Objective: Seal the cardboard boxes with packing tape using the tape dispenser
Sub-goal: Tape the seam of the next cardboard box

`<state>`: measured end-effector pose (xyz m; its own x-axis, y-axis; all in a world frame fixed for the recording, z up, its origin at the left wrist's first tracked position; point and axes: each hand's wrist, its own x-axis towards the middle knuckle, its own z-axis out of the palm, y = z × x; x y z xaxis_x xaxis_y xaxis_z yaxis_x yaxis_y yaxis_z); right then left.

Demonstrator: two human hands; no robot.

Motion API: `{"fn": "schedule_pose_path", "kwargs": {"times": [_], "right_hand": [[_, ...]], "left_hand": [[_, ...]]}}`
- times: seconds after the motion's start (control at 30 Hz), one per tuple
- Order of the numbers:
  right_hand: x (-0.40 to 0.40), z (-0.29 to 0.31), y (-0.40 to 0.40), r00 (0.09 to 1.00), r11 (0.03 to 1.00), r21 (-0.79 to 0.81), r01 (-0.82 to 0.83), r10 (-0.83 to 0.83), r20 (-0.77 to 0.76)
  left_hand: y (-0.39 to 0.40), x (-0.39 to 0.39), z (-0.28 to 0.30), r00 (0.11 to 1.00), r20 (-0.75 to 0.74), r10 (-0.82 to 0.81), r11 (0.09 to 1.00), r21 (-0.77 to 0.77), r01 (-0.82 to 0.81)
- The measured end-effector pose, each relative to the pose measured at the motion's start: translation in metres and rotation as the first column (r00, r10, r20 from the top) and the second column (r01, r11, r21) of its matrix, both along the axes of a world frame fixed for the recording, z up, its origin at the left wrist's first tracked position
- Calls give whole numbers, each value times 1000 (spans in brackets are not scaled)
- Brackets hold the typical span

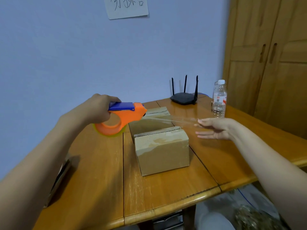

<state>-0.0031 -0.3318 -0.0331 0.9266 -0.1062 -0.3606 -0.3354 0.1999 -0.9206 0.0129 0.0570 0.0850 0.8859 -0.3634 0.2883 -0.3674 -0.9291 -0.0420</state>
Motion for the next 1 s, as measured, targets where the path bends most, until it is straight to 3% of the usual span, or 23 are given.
{"fn": "schedule_pose_path", "kwargs": {"times": [0.23,0.5,0.73,1.0], "right_hand": [[0,-30,2,996,982,185,37,-21,-90],[3,-58,9,995,975,214,63,-45,-88],[-1,-68,18,993,996,81,47,-38,-108],[-3,-79,34,992,995,46,88,-84,-95]], "left_hand": [[-21,5,30,1000,-5,7,996,85,-7],[-53,6,55,997,68,-22,991,133,13],[-77,7,69,994,101,-36,993,117,25],[-100,-2,77,991,118,-64,991,123,50]]}}
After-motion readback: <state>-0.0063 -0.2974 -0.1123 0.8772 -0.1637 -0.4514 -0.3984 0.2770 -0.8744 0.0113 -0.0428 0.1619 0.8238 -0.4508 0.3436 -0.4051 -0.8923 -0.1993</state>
